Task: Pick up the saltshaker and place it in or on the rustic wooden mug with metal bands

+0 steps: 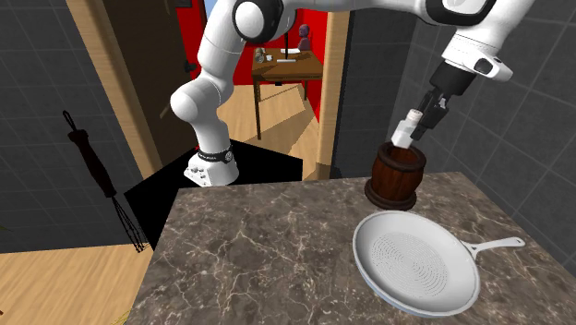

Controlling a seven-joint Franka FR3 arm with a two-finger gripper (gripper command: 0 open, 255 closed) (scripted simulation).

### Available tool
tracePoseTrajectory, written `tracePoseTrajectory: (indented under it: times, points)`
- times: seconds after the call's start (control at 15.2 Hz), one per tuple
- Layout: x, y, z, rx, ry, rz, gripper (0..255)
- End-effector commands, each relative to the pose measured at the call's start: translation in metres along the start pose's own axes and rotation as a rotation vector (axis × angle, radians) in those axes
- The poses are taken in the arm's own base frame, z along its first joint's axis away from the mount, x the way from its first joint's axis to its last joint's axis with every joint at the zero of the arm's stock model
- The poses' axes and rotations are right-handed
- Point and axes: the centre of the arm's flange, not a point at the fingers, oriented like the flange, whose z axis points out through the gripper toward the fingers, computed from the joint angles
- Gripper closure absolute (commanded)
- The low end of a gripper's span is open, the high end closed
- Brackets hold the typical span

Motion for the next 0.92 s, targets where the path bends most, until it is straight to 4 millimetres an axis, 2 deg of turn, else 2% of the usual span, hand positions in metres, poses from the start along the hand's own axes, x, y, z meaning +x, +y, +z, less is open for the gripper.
tracePoseTrajectory:
  times: [0.0,0.4,0.46,0.79,0.86]
  points:
    - [0.001,-0.001,0.003,0.000,0.001,0.000,255]
    - [0.001,-0.001,0.003,0.000,0.001,0.000,255]
    - [0.001,-0.001,0.003,0.000,0.001,0.000,0]
    - [0.001,-0.001,0.003,0.000,0.001,0.000,0]
    - [0.001,-0.001,-0.010,0.000,0.001,0.000,0]
